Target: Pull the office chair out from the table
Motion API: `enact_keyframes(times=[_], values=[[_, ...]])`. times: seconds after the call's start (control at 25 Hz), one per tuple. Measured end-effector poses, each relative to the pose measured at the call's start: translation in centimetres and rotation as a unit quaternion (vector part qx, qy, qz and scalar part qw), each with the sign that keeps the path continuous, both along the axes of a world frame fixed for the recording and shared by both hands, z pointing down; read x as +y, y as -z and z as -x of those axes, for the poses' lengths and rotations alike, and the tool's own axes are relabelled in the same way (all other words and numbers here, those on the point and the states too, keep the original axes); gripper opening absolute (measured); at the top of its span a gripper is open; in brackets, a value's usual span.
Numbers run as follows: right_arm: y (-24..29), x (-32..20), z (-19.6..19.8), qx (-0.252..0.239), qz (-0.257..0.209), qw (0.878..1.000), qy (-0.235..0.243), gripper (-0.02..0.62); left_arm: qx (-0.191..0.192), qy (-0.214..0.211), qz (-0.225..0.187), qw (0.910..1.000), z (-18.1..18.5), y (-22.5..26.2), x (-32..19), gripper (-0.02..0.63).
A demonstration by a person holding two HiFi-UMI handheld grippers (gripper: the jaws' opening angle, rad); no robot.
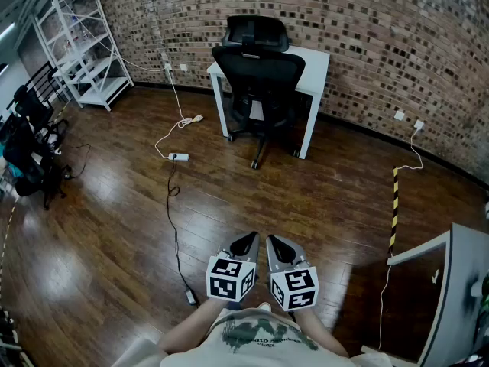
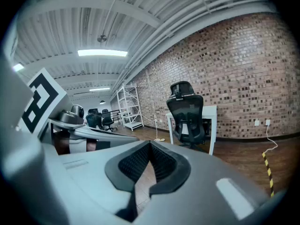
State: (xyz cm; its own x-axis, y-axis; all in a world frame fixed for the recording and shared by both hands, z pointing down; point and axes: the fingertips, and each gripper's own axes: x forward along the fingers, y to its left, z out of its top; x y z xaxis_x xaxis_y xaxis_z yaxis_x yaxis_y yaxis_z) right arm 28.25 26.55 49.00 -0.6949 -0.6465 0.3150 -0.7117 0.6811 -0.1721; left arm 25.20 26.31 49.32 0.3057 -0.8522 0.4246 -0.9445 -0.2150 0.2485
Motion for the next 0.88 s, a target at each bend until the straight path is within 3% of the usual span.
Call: enact_keyframes(times=[0.4, 0.88], values=[[-1.6, -5.8, 1.1, 0.004, 0.003, 1.0, 0.002, 0.0, 0.005, 0.007, 0.011, 0.9999, 1.5, -2.4, -5.4, 0.015], [-1.0, -18.2, 9.7, 0.033, -0.006, 0.999, -0.02, 0.0, 0.032, -0.015, 0.001, 0.9994, 10.2, -1.7, -18.1, 0.015]])
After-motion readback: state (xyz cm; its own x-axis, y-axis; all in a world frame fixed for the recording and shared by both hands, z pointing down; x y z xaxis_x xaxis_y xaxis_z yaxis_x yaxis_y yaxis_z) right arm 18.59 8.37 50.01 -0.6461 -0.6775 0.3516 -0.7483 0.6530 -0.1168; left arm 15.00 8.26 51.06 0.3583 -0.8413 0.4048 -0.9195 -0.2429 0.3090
